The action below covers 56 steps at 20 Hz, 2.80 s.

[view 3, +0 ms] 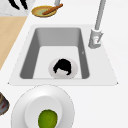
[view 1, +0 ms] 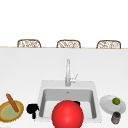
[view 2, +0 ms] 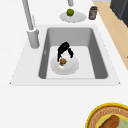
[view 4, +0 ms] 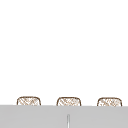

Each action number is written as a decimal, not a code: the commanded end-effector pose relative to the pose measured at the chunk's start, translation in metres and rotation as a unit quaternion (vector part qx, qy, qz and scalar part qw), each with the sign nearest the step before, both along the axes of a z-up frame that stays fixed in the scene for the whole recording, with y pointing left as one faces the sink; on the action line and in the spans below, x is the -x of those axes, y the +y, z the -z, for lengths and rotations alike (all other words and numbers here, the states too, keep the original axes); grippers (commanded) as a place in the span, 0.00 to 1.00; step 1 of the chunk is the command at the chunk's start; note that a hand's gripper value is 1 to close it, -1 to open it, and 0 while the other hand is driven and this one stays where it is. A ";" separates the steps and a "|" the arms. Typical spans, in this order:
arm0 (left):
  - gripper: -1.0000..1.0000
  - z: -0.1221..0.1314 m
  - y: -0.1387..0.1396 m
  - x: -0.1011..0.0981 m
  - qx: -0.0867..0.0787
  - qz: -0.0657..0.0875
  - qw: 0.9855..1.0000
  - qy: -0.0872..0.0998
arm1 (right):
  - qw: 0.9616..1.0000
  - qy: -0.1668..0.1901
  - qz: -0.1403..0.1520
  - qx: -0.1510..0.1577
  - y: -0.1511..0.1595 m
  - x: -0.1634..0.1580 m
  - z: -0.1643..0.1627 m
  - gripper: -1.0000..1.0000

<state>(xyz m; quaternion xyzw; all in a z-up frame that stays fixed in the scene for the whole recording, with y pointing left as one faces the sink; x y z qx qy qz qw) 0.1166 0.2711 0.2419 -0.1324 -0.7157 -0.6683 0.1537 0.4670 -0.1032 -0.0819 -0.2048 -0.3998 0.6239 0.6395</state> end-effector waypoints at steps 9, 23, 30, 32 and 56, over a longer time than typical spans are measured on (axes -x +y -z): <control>0.50 0.000 0.000 0.000 0.000 0.000 1.000 0.000 | 1.000 0.005 -0.025 0.005 -0.024 0.005 -0.007 0.00; 0.50 0.000 0.000 0.000 0.000 0.000 1.000 0.000 | 0.999 -0.038 -0.008 0.016 -0.029 0.015 -0.041 0.00; 0.50 0.000 0.000 0.000 0.000 0.000 1.000 0.000 | 0.997 -0.077 -0.003 0.022 -0.028 0.025 -0.058 0.00; 0.50 0.000 0.000 0.000 0.000 0.000 1.000 0.000 | 0.995 -0.095 -0.001 0.023 -0.028 0.030 -0.066 0.00; 0.50 0.000 0.000 0.000 0.000 0.000 1.000 0.000 | 0.984 -0.177 0.017 0.020 -0.029 0.052 -0.138 0.00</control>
